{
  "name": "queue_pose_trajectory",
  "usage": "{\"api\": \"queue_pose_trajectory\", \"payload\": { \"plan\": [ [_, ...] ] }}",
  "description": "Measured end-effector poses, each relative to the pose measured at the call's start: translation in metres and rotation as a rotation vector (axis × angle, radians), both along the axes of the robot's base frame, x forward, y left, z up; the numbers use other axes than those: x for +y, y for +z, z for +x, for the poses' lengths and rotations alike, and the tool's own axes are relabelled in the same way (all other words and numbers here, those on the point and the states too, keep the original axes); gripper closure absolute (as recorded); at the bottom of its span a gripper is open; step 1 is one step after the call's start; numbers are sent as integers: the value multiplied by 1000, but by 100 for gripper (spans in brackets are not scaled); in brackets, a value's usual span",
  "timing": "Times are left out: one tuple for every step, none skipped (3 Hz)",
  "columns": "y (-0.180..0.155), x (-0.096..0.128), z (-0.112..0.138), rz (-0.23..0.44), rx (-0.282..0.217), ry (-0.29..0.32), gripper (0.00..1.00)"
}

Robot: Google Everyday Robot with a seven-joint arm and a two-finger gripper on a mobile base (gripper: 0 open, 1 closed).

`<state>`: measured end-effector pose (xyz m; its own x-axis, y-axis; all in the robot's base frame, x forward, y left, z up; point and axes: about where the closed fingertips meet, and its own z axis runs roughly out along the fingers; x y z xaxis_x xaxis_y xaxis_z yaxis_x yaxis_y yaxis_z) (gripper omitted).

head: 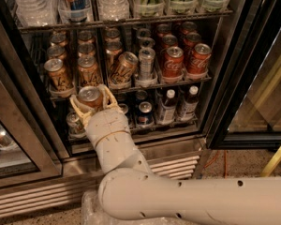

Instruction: Pick orange can from middle shelf of fridge

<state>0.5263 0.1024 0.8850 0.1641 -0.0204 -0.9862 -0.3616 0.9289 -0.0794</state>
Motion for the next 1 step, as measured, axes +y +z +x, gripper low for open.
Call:
{"api": "queue_pose_trajectory", "payload": {
  "plan": [
    [0,0,0,0,0,0,100]
  ]
}}
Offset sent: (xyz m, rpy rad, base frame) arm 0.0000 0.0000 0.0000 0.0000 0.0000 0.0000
